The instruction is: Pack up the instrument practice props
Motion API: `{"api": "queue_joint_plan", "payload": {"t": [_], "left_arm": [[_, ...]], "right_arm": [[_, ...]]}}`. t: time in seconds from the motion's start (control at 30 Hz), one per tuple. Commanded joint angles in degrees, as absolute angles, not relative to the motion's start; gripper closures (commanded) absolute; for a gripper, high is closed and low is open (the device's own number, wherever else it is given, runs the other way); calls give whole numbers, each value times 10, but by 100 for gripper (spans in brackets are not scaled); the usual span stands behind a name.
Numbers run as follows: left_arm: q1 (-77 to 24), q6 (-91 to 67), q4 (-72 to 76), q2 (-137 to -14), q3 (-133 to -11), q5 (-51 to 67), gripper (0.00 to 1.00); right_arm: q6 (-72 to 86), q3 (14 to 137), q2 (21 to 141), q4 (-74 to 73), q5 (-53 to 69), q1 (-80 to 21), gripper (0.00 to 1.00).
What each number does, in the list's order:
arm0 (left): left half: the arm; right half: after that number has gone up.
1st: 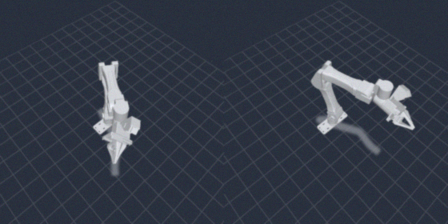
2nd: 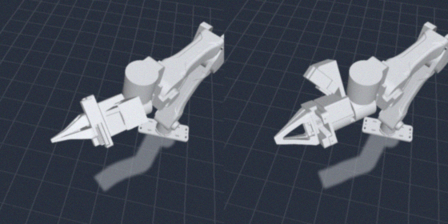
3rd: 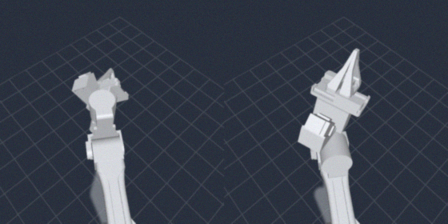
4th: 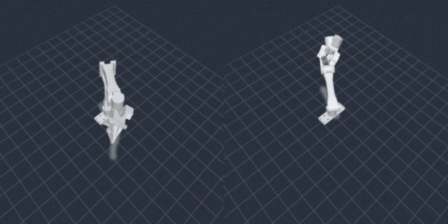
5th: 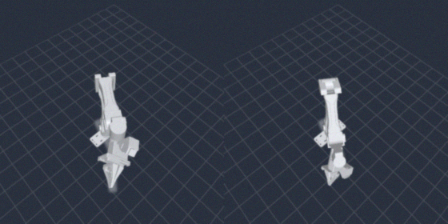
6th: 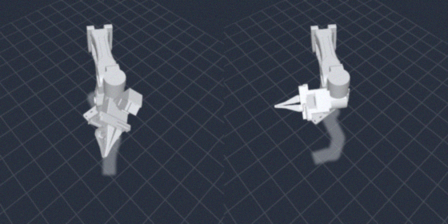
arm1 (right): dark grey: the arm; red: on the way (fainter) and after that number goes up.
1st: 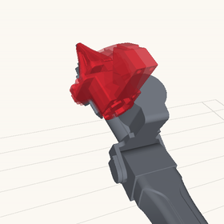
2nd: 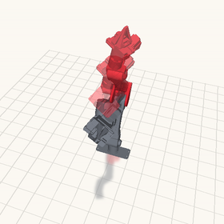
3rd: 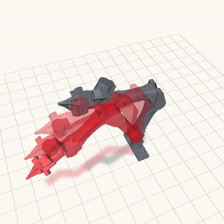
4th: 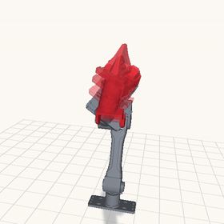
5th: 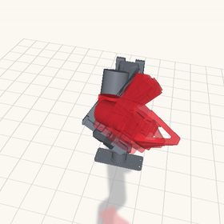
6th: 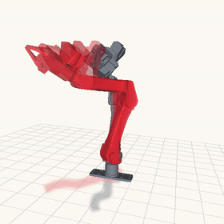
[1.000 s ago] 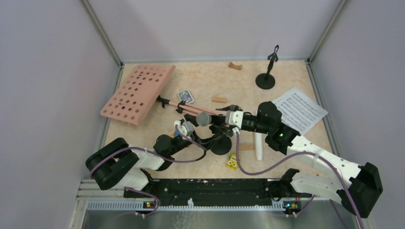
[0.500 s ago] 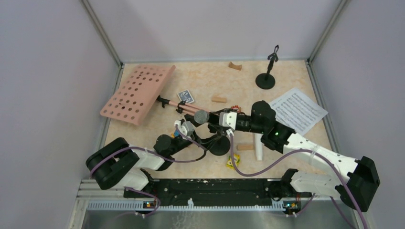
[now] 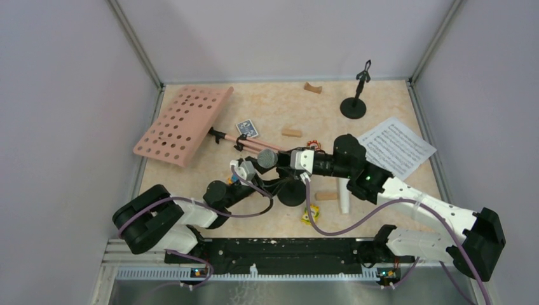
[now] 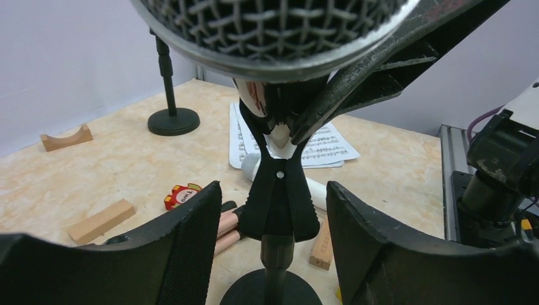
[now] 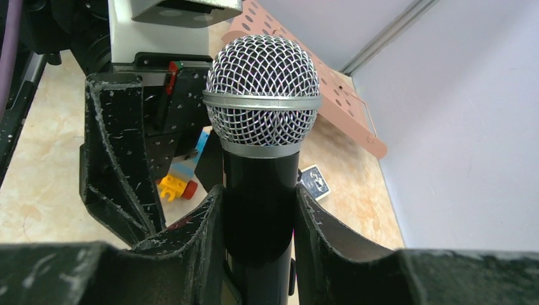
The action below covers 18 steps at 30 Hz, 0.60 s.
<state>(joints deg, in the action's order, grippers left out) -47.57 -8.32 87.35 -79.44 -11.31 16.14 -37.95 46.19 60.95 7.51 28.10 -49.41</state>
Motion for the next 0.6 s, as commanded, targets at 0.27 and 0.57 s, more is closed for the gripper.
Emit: {"api": "queue_joint_plan", "payload": {"t": [0.27, 0.57], "left_arm": [[-476, -121, 894, -774, -106, 129, 100], [-476, -112, 854, -741, -95, 114, 100]], "right_arm": [[-350, 490, 577, 118, 269, -503, 94], [-176, 550, 499, 79, -44, -503, 100]]}}
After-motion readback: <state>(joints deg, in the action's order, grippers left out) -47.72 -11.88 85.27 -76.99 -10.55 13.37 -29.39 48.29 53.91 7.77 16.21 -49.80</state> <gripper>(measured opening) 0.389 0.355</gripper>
